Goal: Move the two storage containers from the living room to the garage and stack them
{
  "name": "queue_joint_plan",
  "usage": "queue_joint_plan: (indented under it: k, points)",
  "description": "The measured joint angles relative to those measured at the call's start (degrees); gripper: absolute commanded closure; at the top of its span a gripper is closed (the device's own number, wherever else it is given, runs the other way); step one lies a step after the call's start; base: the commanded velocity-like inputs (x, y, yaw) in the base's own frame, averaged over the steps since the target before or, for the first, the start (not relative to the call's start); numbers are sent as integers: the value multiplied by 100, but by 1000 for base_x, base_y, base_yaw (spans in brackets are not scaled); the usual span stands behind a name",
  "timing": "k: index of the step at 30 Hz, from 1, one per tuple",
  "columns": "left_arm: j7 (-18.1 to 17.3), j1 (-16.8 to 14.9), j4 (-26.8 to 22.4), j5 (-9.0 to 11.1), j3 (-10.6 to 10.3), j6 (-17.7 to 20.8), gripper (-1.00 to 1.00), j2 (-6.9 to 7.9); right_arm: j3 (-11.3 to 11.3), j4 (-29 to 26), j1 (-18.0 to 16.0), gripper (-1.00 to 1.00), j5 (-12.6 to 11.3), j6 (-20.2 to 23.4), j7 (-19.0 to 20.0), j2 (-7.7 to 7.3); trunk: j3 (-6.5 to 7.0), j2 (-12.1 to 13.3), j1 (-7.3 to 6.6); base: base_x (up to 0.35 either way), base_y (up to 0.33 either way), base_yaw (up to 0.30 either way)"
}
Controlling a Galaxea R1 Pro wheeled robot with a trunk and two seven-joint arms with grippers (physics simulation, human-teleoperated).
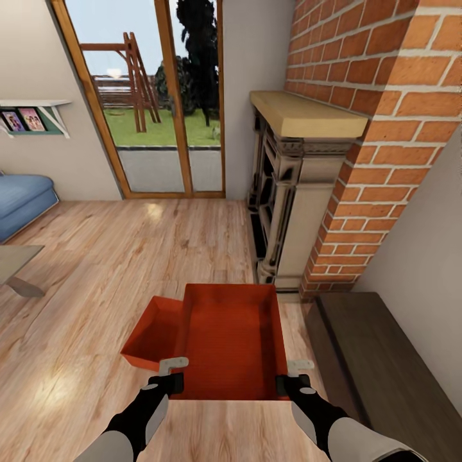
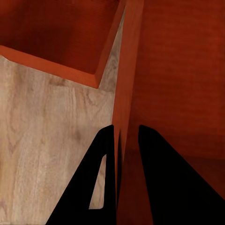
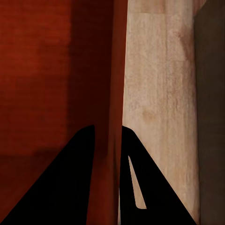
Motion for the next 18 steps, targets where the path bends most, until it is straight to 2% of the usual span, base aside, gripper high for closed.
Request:
queue_joint_plan:
  k: [18]
  points:
    - [0, 0, 0, 0, 1, -1, 100, 0, -6, -3, 1, 100, 8, 2, 0, 0, 165, 0, 0, 0, 0, 0]
